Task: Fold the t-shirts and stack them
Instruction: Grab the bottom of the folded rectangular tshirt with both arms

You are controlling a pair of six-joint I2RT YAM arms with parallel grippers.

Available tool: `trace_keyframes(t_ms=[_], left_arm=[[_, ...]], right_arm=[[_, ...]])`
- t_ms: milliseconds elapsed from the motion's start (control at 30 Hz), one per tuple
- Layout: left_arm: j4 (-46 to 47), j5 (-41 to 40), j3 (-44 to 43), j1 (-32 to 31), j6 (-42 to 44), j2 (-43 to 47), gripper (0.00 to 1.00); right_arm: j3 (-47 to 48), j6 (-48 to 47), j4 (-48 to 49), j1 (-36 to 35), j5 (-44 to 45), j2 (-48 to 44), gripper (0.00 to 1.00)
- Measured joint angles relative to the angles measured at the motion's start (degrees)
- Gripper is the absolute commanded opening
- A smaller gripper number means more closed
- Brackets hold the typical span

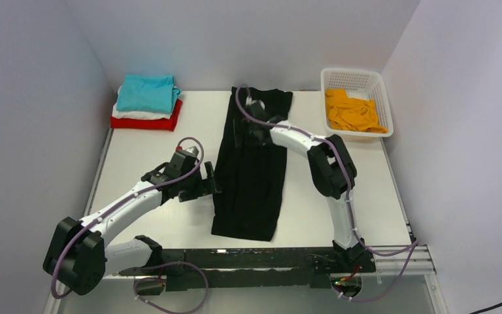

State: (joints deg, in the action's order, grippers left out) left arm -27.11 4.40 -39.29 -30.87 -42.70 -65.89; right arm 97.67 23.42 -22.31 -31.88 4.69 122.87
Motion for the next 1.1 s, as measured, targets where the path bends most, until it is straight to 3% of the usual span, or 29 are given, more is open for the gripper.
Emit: trace_keyframes(t_ms=[200,500,633,767,900,1100], left_arm=[[3.30,1.18,4.11,5.79,1.66,0.00,1.00],[11.34,6.93,6.51,6.58,4.42,-2.32,1.00],[14.97,9.75,6.56,6.60,5.42,-5.75,0.99],[16.83,12.41,6.56,6.60,5.97,-8.79,0.99],[17.59,13.84,6.56,6.14,6.03,-9.18,0.99],[16.96,10.08,6.36,-1.11,4.07,-9.18,0.87]], right_arm=[[-4.68,3.80,-3.45,-4.59,1.90,1.07,1.00],[8.35,5.55,-5.51,0.07,4.46,9.94,1.00],[17.40,3.63,-6.25,1.88,4.66,15.61,1.00],[20.26,0.52,-6.05,3.13,3.76,17.40,1.00],[17.03,-2.45,-5.46,3.06,2.08,15.17,1.00],[-6.05,-3.48,-2.45,1.36,0.42,-3.26,1.00]])
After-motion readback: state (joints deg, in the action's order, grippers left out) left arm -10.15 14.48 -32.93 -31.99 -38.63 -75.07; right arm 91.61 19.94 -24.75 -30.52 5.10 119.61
